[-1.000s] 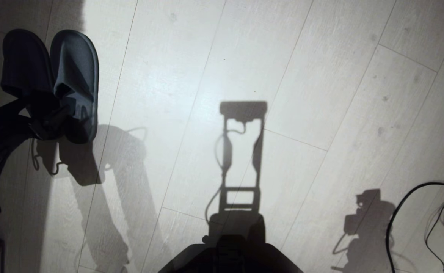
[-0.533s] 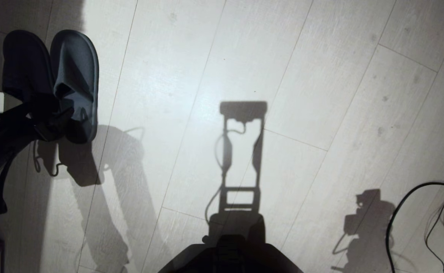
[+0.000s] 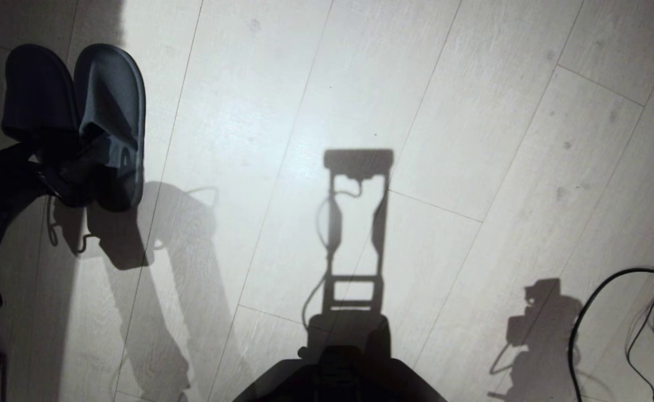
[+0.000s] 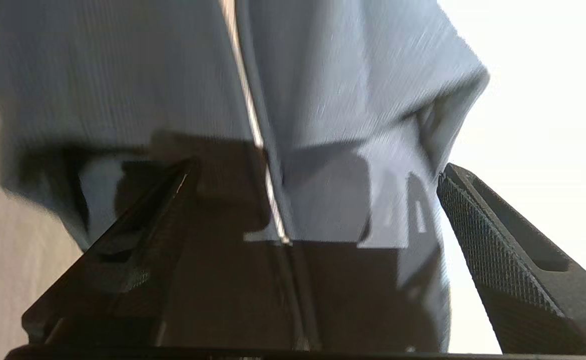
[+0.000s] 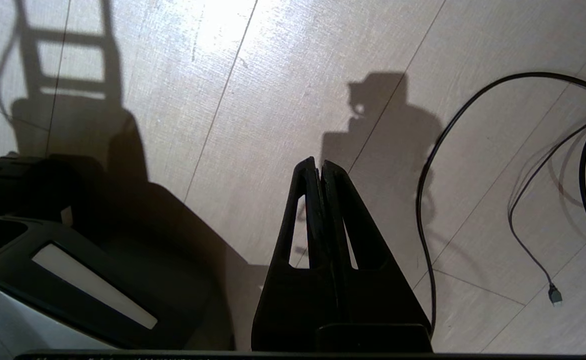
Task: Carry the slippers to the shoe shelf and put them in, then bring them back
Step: Pick up the slippers on the floor
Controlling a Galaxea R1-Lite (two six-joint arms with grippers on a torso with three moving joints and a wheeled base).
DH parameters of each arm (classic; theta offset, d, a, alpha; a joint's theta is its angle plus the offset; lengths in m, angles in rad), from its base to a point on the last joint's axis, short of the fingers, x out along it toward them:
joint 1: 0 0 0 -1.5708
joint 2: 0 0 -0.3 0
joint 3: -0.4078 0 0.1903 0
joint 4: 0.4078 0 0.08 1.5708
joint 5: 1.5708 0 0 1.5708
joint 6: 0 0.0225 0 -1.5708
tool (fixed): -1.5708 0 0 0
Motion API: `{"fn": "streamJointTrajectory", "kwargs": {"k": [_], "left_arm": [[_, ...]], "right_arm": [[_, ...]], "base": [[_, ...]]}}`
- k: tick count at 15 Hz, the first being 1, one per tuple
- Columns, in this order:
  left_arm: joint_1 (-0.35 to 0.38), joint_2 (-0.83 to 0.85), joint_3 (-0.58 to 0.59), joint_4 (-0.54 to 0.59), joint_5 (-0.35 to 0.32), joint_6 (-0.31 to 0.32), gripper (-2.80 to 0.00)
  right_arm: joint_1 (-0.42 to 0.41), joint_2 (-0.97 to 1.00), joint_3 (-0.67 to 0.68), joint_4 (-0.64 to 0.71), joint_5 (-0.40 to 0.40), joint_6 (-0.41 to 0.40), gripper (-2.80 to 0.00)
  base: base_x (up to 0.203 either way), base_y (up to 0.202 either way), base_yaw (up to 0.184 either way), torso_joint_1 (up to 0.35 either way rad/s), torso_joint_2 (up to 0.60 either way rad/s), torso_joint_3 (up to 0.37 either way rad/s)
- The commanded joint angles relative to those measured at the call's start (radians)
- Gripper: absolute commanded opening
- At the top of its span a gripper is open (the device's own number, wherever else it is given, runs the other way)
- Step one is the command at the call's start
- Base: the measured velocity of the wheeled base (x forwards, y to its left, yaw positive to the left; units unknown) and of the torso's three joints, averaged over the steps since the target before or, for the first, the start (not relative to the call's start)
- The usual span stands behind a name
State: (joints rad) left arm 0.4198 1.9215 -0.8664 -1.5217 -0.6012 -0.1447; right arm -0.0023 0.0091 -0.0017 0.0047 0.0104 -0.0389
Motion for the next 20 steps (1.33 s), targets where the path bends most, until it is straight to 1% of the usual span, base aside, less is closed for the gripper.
{"fn": "streamJointTrajectory", "kwargs": {"k": [1,9,11,14,16,18,20], "left_arm": [[0.002,-0.059,-0.003,-0.008,-0.003,-0.004,0.0],[0.022,-0.145,-0.004,-0.008,-0.005,-0.002,0.0],[0.024,-0.171,-0.016,0.018,-0.004,-0.003,0.0],[0.062,-0.16,-0.056,0.027,-0.003,-0.004,0.0],[0.088,-0.12,-0.059,0.028,-0.003,0.005,0.0],[0.127,-0.079,-0.056,0.029,-0.003,0.026,0.0],[0.161,-0.066,-0.051,0.029,-0.011,0.031,0.0]], "right_arm": [[0.001,0.002,0.0,0.0,0.0,-0.001,-2.8],[-0.001,0.002,0.0,0.001,0.0,-0.001,-2.8],[0.0,0.003,0.0,0.001,0.0,-0.001,-2.8],[0.0,0.003,0.0,0.001,0.0,-0.001,-2.8],[0.001,0.005,0.0,0.001,0.0,-0.001,-2.8],[-0.001,0.005,0.0,0.0,0.0,-0.001,-2.8],[0.001,0.008,0.0,0.001,0.0,-0.001,-2.8]], "base": [[0.0,0.0,0.0,0.0,0.0,0.0],[0.0,0.0,0.0,0.0,0.0,0.0],[0.0,0.0,0.0,0.0,0.0,0.0],[0.0,0.0,0.0,0.0,0.0,0.0],[0.0,0.0,0.0,0.0,0.0,0.0],[0.0,0.0,0.0,0.0,0.0,0.0],[0.0,0.0,0.0,0.0,0.0,0.0]]}}
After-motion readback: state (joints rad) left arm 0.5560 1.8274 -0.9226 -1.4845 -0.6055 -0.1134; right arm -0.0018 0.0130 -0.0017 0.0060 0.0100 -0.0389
